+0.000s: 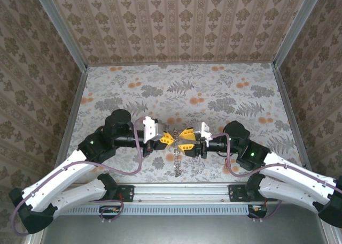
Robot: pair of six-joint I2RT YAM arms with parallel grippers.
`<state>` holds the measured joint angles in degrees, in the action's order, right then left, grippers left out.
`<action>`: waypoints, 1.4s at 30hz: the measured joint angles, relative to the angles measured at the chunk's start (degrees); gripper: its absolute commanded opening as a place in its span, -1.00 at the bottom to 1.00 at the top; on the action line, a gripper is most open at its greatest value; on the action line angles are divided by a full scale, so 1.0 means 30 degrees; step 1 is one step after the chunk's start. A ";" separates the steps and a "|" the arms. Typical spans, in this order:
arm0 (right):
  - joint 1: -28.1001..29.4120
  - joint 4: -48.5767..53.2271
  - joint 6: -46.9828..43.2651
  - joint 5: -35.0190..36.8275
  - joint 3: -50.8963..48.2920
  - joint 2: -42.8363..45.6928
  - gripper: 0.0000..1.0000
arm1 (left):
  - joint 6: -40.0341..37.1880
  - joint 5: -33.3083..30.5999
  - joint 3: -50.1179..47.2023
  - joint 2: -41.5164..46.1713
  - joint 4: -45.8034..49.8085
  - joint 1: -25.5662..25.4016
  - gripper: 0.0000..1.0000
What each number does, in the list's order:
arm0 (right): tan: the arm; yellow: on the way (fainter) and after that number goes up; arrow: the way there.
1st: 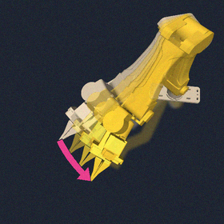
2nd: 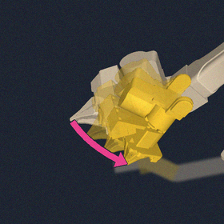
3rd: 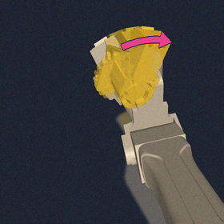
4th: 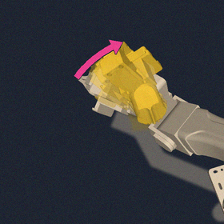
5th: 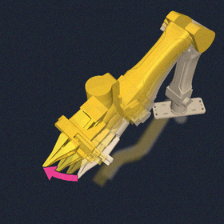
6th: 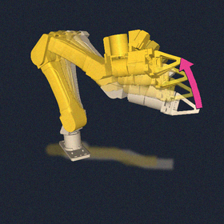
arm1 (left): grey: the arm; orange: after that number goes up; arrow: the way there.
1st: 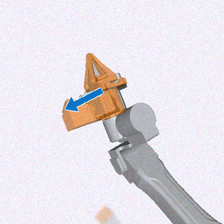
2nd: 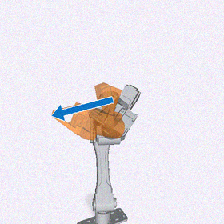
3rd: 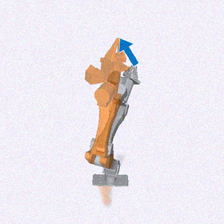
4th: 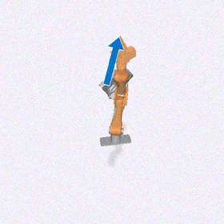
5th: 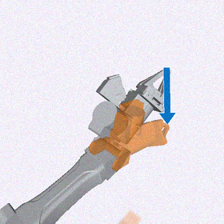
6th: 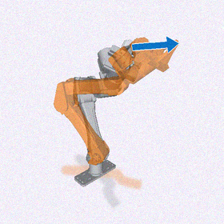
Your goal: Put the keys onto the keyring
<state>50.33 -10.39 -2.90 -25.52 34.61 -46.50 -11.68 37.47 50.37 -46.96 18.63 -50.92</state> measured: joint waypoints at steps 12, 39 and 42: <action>-0.0146 1.1460 0.4444 0.9486 0.3373 0.1151 0.29 | -0.0430 -0.1530 -0.0146 0.0131 0.0189 -0.0022 -1.00; -0.2907 1.9846 1.7478 1.1715 -0.1166 -0.2331 0.24 | 0.2703 -0.2448 -0.1916 0.0102 -0.0962 0.1654 -1.00; -0.3614 1.9489 1.7529 1.1424 -0.1166 -0.2973 0.23 | 0.2994 -0.2215 -0.2018 0.0117 -0.1180 0.1843 -1.00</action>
<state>39.48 48.07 49.69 8.75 31.11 -55.42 -2.70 30.83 44.31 -46.61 15.09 -45.39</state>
